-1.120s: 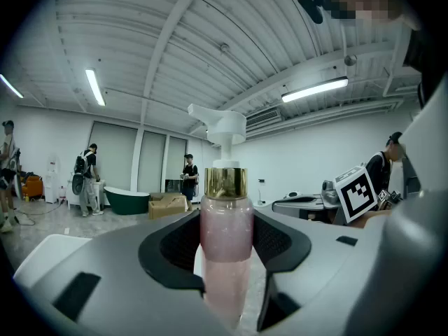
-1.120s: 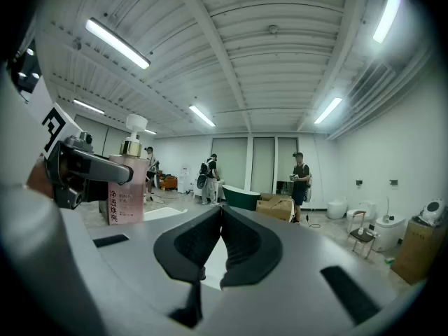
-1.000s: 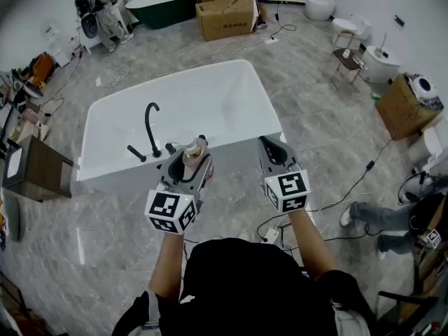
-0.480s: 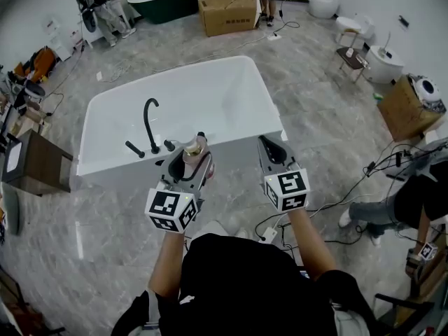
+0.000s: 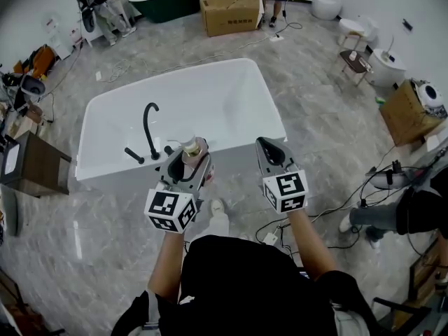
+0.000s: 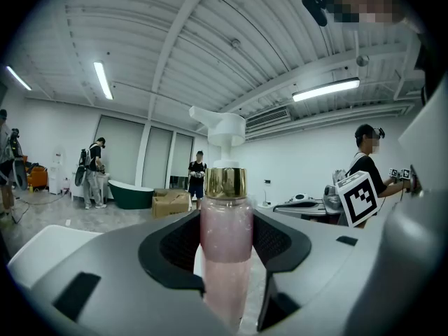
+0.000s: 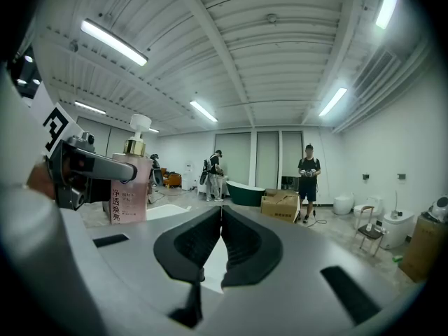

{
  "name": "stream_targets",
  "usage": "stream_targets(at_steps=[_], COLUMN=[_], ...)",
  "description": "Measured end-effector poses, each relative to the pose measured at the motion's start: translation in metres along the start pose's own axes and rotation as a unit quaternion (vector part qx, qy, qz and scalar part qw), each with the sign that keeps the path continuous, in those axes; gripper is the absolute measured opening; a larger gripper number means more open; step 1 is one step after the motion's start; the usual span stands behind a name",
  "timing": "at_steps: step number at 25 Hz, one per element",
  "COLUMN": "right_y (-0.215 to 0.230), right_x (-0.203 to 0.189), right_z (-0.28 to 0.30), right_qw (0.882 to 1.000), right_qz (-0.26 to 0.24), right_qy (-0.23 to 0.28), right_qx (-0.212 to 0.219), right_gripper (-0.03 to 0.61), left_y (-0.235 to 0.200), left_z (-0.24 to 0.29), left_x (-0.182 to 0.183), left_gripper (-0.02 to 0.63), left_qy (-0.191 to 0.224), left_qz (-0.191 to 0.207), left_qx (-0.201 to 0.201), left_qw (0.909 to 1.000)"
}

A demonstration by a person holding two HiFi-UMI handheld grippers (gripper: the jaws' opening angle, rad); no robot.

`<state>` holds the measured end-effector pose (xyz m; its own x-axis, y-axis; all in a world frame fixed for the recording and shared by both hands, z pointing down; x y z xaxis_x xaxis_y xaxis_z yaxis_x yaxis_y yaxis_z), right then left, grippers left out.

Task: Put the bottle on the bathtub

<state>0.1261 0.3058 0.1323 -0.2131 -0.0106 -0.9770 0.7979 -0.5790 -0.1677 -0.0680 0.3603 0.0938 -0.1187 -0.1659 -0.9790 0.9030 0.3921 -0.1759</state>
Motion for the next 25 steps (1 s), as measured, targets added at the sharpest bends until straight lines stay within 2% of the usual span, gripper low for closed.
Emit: stream_targets(at_steps=[14, 25], right_y=[0.043, 0.07], right_x=[0.018, 0.024], right_z=[0.132, 0.224], right_qw=[1.0, 0.999], right_qz=[-0.009, -0.004], right_qy=[-0.012, -0.034], right_qx=[-0.004, -0.039], right_gripper=[0.023, 0.023], left_y=[-0.096, -0.169], left_z=[0.107, 0.179], left_x=[0.029, 0.049], left_gripper=[0.227, 0.227], left_qy=[-0.004, -0.018], left_qz=[-0.013, -0.017], left_qx=[-0.01, -0.038], left_qw=[0.9999, 0.999])
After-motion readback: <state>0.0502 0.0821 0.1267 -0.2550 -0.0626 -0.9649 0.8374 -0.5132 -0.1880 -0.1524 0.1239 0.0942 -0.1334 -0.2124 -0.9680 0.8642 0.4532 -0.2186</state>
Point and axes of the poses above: the fingertips, and each gripper's own axes: z forward along the fingers, y to its right, x out of its top, the point moved 4 cm from there along -z, backward along the fingers, and after that the axes turned 6 degrees about -z, right-handed, at the moved point
